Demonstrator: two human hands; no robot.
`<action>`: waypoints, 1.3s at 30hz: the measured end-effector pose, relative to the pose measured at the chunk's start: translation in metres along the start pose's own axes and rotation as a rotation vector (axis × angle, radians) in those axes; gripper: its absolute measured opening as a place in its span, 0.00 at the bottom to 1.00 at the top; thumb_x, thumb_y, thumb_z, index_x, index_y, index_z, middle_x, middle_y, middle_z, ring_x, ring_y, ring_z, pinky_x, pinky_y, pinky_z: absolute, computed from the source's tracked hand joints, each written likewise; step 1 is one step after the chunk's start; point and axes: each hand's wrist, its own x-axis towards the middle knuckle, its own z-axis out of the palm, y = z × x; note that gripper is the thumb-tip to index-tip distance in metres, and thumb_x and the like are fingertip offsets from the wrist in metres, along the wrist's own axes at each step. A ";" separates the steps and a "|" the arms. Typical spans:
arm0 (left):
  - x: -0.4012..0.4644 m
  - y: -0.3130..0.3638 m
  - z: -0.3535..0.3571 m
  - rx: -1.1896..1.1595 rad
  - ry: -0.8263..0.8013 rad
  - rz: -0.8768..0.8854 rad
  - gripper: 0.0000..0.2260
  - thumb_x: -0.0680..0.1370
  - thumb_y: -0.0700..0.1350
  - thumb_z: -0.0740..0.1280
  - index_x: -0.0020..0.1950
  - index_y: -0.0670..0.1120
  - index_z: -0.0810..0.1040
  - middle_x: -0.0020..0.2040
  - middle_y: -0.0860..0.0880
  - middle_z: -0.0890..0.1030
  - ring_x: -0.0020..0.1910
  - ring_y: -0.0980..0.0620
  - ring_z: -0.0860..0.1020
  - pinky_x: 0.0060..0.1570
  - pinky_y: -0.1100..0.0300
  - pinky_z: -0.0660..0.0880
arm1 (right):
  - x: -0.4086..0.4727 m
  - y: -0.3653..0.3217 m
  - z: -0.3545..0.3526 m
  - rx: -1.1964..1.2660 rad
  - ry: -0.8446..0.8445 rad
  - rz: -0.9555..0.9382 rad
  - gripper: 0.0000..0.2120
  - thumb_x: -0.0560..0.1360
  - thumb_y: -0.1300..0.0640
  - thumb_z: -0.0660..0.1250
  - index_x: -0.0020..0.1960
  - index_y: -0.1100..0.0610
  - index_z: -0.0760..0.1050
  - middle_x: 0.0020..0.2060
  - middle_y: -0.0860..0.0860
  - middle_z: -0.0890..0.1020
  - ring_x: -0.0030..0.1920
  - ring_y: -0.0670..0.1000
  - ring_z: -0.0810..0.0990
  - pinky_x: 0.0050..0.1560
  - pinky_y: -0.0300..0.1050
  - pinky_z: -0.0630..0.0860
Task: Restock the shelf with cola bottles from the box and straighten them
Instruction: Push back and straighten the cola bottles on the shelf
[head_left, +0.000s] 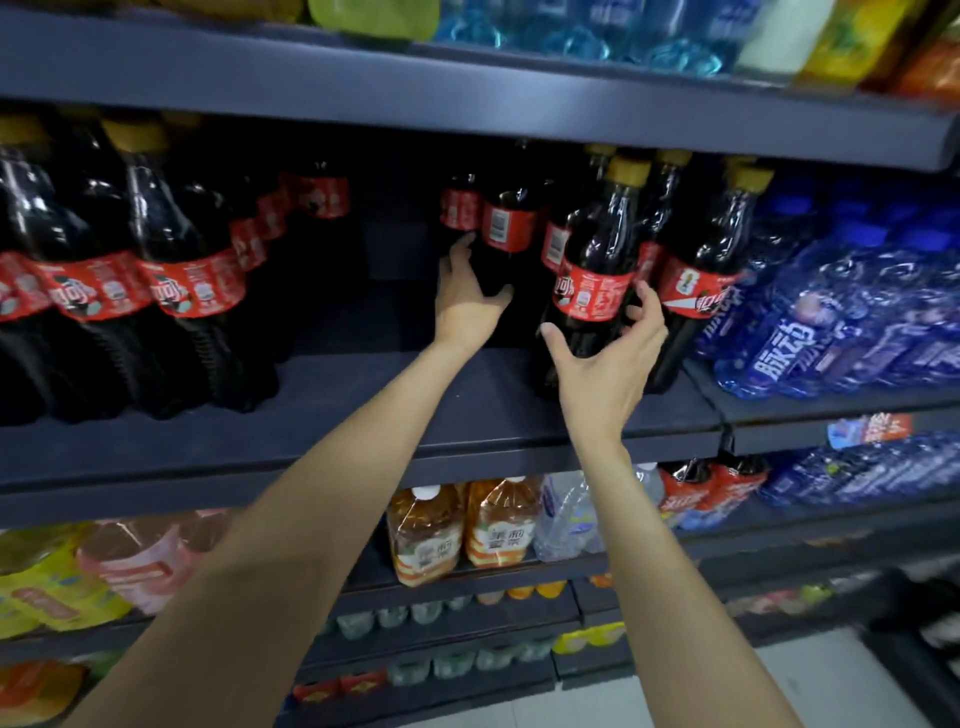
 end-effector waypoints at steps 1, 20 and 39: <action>0.008 0.001 0.007 0.010 0.022 0.005 0.33 0.73 0.40 0.71 0.73 0.45 0.59 0.69 0.43 0.66 0.68 0.46 0.67 0.64 0.60 0.65 | 0.004 0.002 -0.001 0.026 -0.021 0.002 0.42 0.66 0.50 0.77 0.72 0.57 0.60 0.62 0.56 0.71 0.61 0.55 0.71 0.56 0.40 0.68; -0.046 -0.029 -0.082 -0.077 0.276 0.072 0.38 0.68 0.49 0.77 0.72 0.48 0.59 0.58 0.56 0.74 0.60 0.57 0.75 0.63 0.54 0.73 | 0.009 -0.023 0.015 0.096 -0.335 -0.081 0.43 0.66 0.55 0.78 0.71 0.58 0.55 0.63 0.53 0.74 0.61 0.53 0.75 0.60 0.41 0.70; -0.119 -0.036 -0.163 0.306 0.389 0.103 0.39 0.72 0.56 0.72 0.75 0.57 0.52 0.61 0.72 0.65 0.59 0.65 0.70 0.57 0.54 0.76 | 0.018 -0.102 0.209 0.415 -0.836 -0.074 0.44 0.57 0.48 0.78 0.67 0.63 0.65 0.62 0.60 0.74 0.63 0.55 0.71 0.56 0.27 0.62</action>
